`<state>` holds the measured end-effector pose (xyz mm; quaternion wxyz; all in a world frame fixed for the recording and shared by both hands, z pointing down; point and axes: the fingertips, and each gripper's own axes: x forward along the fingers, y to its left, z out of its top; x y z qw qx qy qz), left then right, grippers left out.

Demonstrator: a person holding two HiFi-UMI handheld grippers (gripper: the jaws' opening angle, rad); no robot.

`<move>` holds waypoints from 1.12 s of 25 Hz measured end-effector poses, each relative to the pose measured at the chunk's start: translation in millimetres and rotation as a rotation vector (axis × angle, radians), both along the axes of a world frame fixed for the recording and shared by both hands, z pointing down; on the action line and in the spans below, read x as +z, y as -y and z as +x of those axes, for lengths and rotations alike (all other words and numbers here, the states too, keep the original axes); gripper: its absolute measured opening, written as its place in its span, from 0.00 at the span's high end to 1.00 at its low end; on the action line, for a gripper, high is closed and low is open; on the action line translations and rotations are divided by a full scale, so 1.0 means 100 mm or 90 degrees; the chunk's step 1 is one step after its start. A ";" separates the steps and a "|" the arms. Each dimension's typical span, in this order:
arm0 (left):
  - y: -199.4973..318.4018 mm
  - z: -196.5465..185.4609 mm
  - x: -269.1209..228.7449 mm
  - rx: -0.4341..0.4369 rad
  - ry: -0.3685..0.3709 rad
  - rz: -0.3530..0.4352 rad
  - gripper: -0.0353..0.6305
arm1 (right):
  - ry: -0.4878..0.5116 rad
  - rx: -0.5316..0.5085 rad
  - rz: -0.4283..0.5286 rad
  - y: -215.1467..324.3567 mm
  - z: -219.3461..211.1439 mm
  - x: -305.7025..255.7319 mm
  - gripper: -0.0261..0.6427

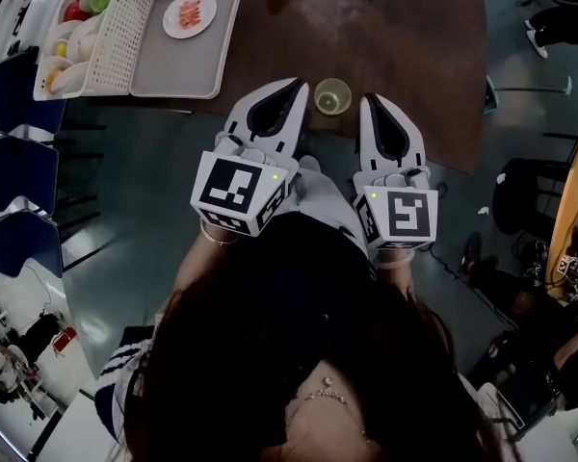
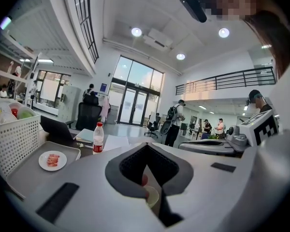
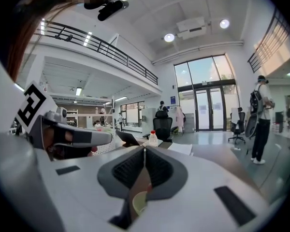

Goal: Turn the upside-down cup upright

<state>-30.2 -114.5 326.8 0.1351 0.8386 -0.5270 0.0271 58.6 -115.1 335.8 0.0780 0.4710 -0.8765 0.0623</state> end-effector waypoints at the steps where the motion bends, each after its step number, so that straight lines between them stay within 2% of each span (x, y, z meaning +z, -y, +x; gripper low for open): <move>1: 0.03 -0.02 0.01 0.004 0.000 -0.001 0.95 | -0.003 0.001 0.003 0.03 -0.02 0.01 0.93; 8: 0.23 -0.08 0.16 0.035 -0.003 -0.027 0.95 | -0.016 0.007 -0.010 0.20 -0.10 0.22 0.92; 10: 0.28 -0.09 0.21 0.040 -0.006 -0.034 0.95 | -0.023 0.005 -0.021 0.24 -0.13 0.31 0.83; 15: 0.35 -0.08 0.34 0.055 -0.006 -0.051 0.95 | -0.041 0.007 -0.048 0.31 -0.15 0.58 0.76; 22: 0.37 -0.08 0.54 0.076 -0.004 -0.084 0.95 | -0.073 0.004 -0.102 0.36 -0.21 1.09 0.55; 28: 0.41 -0.09 0.64 0.084 -0.003 -0.101 0.95 | -0.115 0.000 -0.144 0.37 -0.24 1.48 0.46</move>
